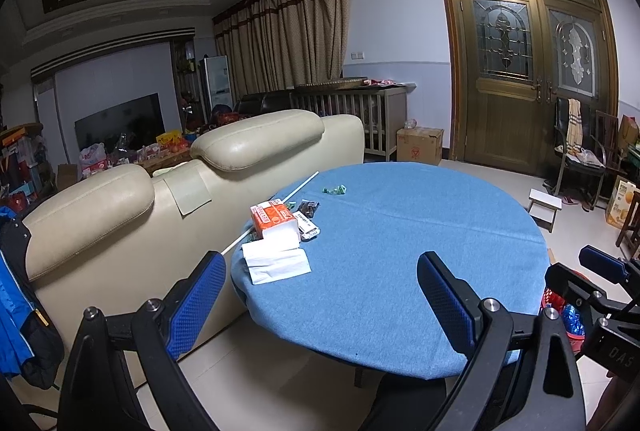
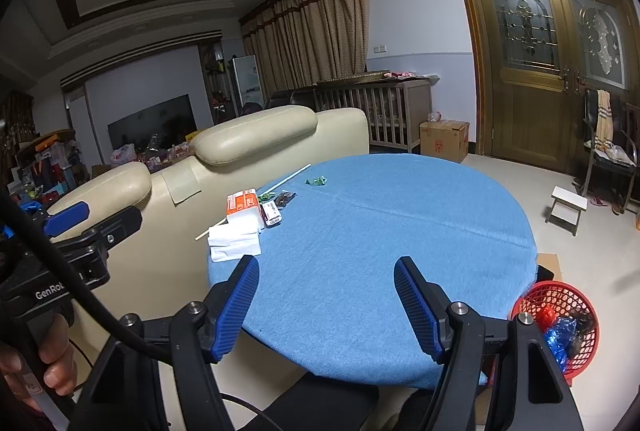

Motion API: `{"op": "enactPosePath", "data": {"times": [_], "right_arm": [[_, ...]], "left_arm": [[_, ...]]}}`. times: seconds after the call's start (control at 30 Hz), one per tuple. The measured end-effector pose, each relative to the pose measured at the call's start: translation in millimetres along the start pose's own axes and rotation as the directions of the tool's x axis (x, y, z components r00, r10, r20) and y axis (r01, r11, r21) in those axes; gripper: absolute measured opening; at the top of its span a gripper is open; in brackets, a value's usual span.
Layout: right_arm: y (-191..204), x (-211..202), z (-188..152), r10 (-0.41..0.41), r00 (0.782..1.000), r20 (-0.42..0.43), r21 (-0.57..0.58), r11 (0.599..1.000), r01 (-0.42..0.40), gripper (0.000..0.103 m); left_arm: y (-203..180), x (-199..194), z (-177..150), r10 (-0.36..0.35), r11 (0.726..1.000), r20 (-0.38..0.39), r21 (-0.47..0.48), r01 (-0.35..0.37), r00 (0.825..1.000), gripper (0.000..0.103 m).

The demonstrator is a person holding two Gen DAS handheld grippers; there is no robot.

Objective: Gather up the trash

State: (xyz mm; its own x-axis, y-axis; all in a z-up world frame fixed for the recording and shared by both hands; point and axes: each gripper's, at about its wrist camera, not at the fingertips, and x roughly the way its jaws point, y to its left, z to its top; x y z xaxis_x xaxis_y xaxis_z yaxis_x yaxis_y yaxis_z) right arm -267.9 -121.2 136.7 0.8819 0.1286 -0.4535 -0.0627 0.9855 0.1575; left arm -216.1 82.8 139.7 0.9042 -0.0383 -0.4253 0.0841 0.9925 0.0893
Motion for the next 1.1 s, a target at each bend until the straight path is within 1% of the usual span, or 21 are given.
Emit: {"op": "enactPosePath", "data": {"times": [0.23,0.6,0.9,1.1], "right_arm": [[-3.5,1.9,2.1,-0.034,0.999,0.011,0.002,0.999,0.034,0.073],[-16.0,23.1,16.3,-0.101,0.995,-0.016,-0.011,0.995,0.101,0.074],[-30.2,63.4,26.7,-0.133,0.989,-0.063,0.010,0.991,0.134,0.074],[-33.5,89.7,32.4,-0.135,0.988,-0.080,0.018,0.991,0.136,0.073]], "left_arm": [[-0.6,14.3,-1.3,-0.012,1.000,-0.022,-0.007,0.012,1.000,0.096],[-6.7,52.3,4.2,-0.039,0.999,-0.062,-0.020,0.037,0.997,0.096],[-11.7,100.1,9.0,-0.054,0.998,-0.124,-0.029,0.050,0.991,0.096],[-10.6,130.8,13.9,-0.056,0.998,-0.165,-0.030,0.052,0.985,0.096]]}}
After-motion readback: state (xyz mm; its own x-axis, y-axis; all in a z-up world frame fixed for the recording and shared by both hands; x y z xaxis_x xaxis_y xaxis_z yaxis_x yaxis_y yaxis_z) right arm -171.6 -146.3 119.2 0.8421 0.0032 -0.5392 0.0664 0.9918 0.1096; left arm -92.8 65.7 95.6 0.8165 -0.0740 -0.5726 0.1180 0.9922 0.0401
